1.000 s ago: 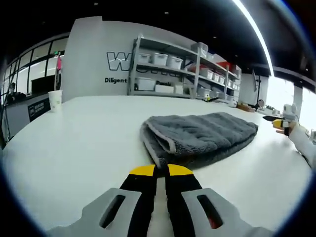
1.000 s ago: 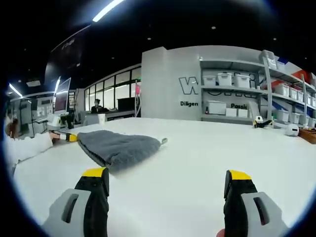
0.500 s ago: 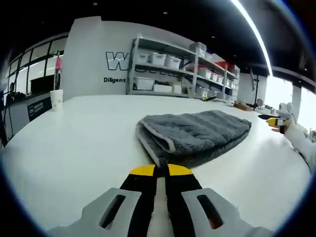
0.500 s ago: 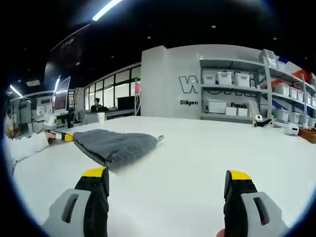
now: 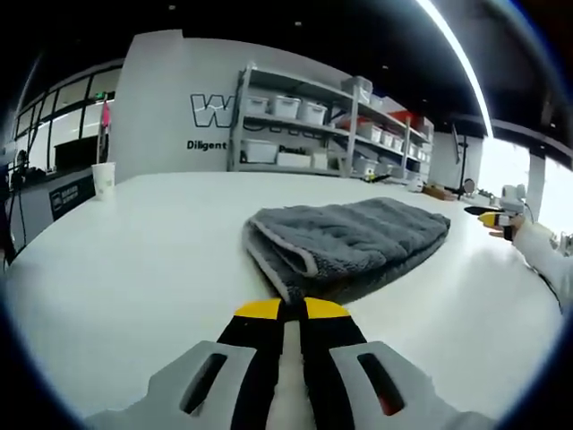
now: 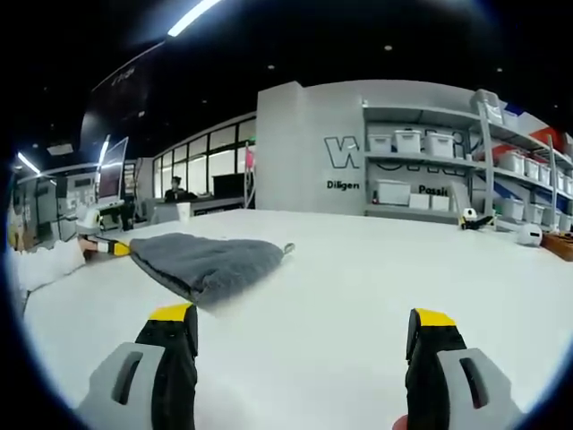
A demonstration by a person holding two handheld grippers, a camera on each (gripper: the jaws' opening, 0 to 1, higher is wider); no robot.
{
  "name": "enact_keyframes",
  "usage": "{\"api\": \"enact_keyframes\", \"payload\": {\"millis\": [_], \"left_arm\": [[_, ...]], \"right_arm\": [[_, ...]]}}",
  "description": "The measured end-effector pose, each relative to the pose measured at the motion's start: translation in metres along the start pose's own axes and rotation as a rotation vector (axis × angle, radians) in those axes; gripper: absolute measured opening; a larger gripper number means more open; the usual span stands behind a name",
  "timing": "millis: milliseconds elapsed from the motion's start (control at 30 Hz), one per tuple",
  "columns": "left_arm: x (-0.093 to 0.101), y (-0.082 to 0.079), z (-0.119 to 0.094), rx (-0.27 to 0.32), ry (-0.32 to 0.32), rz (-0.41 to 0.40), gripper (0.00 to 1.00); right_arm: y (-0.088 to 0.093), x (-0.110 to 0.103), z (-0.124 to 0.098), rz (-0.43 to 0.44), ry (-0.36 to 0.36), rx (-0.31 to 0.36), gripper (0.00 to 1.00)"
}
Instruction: Open the folded towel by lifting each exposed corner and separating the folded layers until the towel lies flat within the target outline without major curled edges
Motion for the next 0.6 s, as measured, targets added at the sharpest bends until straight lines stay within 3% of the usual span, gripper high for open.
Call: {"api": "enact_keyframes", "payload": {"millis": [133,367,600], "left_arm": [[-0.001,0.001,-0.003,0.003,-0.011,0.027,0.09],[-0.007,0.0,-0.009,0.022,-0.054,0.055,0.3],[-0.002,-0.009,-0.013,0.056,-0.016,0.034,0.51]], "right_arm": [[0.0,0.0,0.0,-0.001,-0.003,-0.002,0.98],[0.0,0.002,0.001,-0.006,0.001,-0.002,0.98],[0.009,-0.005,0.007,-0.023,-0.005,-0.046,0.97]]}}
Point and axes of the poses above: the point that each gripper's makers call its tool centre point, and the gripper's own axes: z roughly forward along the fingers, x roughly to its right, y roughly out of its underside, the point moved 3 cm from there along -z, roughly backward along the fingers, and after that the axes turned 15 degrees about -y, right-handed, at the moved point
